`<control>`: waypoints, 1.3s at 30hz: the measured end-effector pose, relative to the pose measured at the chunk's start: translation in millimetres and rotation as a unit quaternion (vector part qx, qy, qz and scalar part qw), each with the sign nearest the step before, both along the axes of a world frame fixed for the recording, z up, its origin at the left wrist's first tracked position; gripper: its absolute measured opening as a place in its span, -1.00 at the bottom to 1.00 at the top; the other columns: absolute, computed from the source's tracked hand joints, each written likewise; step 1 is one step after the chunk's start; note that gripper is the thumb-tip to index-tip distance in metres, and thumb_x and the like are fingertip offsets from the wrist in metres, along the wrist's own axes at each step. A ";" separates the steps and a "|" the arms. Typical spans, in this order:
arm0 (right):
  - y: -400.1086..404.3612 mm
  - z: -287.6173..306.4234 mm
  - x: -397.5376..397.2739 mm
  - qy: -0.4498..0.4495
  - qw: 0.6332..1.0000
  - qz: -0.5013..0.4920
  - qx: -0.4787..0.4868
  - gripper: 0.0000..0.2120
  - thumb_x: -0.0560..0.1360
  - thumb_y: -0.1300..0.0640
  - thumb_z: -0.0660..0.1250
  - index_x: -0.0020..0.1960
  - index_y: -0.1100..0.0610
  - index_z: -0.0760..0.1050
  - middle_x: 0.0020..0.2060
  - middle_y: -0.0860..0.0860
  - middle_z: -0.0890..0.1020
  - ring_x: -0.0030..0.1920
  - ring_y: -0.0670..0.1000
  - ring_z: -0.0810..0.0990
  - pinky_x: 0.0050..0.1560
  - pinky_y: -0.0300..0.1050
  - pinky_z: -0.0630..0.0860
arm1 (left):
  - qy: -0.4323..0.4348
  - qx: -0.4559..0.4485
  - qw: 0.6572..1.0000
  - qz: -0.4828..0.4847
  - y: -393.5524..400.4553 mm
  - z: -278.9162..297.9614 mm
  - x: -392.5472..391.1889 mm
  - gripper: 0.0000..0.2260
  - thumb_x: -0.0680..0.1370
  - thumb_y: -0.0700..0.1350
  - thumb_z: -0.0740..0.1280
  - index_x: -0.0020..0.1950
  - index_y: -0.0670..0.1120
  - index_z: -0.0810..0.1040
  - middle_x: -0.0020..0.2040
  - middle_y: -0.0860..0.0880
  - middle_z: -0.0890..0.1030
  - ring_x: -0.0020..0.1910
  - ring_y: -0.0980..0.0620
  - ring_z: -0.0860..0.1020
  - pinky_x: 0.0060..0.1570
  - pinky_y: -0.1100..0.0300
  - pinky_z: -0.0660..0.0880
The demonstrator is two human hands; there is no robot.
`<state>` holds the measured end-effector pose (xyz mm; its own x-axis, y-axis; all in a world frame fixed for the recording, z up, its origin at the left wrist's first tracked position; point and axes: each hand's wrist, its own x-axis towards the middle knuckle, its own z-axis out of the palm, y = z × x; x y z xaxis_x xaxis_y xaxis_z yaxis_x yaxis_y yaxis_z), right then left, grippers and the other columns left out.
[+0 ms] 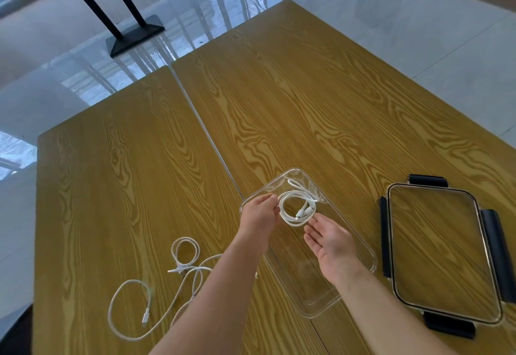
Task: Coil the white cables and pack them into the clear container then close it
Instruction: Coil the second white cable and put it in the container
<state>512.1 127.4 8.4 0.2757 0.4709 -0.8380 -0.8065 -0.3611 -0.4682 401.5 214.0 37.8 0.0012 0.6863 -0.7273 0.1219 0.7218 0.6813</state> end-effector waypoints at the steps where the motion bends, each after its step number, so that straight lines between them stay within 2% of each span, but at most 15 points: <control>1: 0.0 3.6 -0.8 0.002 1.000 0.004 0.004 -0.67 0.62 0.25 0.28 0.37 0.28 0.45 0.22 0.18 0.59 0.23 0.15 0.58 0.35 0.10 0.49 | -0.018 0.003 1.000 0.010 -1.5 4.8 -3.0 -0.91 0.60 -0.18 0.32 0.05 -0.12 0.61 -0.03 -0.09 0.70 0.00 -0.01 0.65 0.07 0.10 0.61; 5: -1.6 17.1 -2.3 0.004 0.999 0.023 0.022 -0.71 0.64 0.22 0.24 0.34 0.26 0.45 0.25 0.17 0.56 0.30 0.17 0.53 0.42 0.13 0.41 | -0.070 0.009 0.996 0.046 -7.3 25.0 -16.5 -0.92 0.62 -0.19 0.31 0.01 -0.15 0.60 -0.21 -0.03 0.69 -0.16 0.03 0.64 -0.10 0.16 0.62; 9: -5.8 30.7 -3.0 -0.004 0.998 0.051 0.041 -0.76 0.66 0.19 0.20 0.29 0.20 0.48 0.25 0.14 0.56 0.30 0.15 0.53 0.45 0.13 0.36 | -0.108 0.008 0.990 0.089 -15.5 39.5 -39.1 -0.90 0.61 -0.20 0.32 0.05 -0.19 0.60 -0.18 -0.09 0.70 -0.13 -0.05 0.64 0.06 0.03 0.59; 12: -10.9 39.3 -2.6 -0.004 0.997 0.060 0.055 -0.75 0.66 0.17 0.20 0.28 0.22 0.50 0.24 0.13 0.60 0.26 0.11 0.57 0.42 0.10 0.40 | -0.118 0.014 0.987 0.109 -27.4 49.7 -60.3 -0.90 0.61 -0.20 0.32 0.03 -0.18 0.61 -0.13 -0.13 0.69 -0.11 -0.07 0.65 0.06 0.01 0.58; 16: -19.8 52.2 -5.7 -0.022 0.994 0.087 0.066 -0.82 0.65 0.17 0.22 0.13 0.20 0.57 0.15 0.12 0.66 0.19 0.10 0.61 0.35 0.08 0.45 | -0.114 0.031 0.984 0.135 -50.3 55.7 -94.5 -0.90 0.61 -0.20 0.31 0.01 -0.17 0.62 -0.16 -0.13 0.68 -0.13 -0.07 0.64 0.06 0.01 0.57; 22: -35.7 70.6 -23.7 -0.040 0.987 0.136 0.077 -0.75 0.65 0.13 0.24 0.24 0.21 0.56 0.09 0.12 0.71 0.14 0.11 0.66 0.34 0.08 0.46 | -0.113 0.036 0.972 0.201 -94.3 58.3 -148.7 -0.85 0.63 -0.20 0.28 0.11 -0.21 0.60 -0.10 -0.18 0.65 -0.06 -0.14 0.61 0.11 -0.05 0.55; 26: -41.1 83.7 -37.5 -0.043 0.983 0.156 0.090 -0.76 0.64 0.15 0.24 0.20 0.25 0.58 0.08 0.16 0.71 0.12 0.13 0.67 0.25 0.05 0.53 | -0.120 0.041 0.962 0.242 -119.1 61.4 -173.9 -0.86 0.61 -0.19 0.31 0.08 -0.21 0.62 -0.10 -0.17 0.67 -0.12 -0.10 0.64 -0.05 0.04 0.60; 33: -50.7 91.8 -69.3 -0.054 0.963 0.240 0.108 -0.76 0.64 0.16 0.24 0.18 0.26 0.58 0.05 0.18 0.72 0.08 0.15 0.68 0.14 0.05 0.59 | -0.103 0.046 0.945 0.306 -163.3 61.1 -213.7 -0.88 0.62 -0.20 0.29 0.06 -0.19 0.60 -0.17 -0.14 0.68 -0.18 -0.08 0.65 -0.18 0.09 0.63; 37: -60.0 88.9 -94.1 -0.061 0.945 0.300 0.114 -0.75 0.66 0.14 0.21 0.16 0.26 0.58 0.05 0.19 0.72 0.08 0.17 0.68 0.17 0.08 0.58 | -0.081 0.039 0.932 0.350 -199.6 53.7 -247.3 -0.88 0.63 -0.20 0.28 0.01 -0.18 0.61 -0.16 -0.15 0.68 -0.15 -0.10 0.63 -0.01 0.00 0.57; 39: -63.9 85.9 -106.7 -0.061 0.939 0.320 0.113 -0.75 0.66 0.14 0.21 0.16 0.26 0.58 0.06 0.20 0.71 0.07 0.17 0.68 0.16 0.09 0.59 | -0.072 0.034 0.929 0.361 -214.8 51.6 -262.7 -0.88 0.63 -0.20 0.28 0.01 -0.17 0.61 -0.16 -0.15 0.68 -0.15 -0.10 0.63 -0.04 0.02 0.57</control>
<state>405.4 63.5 94.3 -0.0370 0.7340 -0.6781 -0.3937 -0.6344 -0.6652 138.8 -0.8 89.4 -0.3836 0.5900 -0.7105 -0.4736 0.5348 0.6998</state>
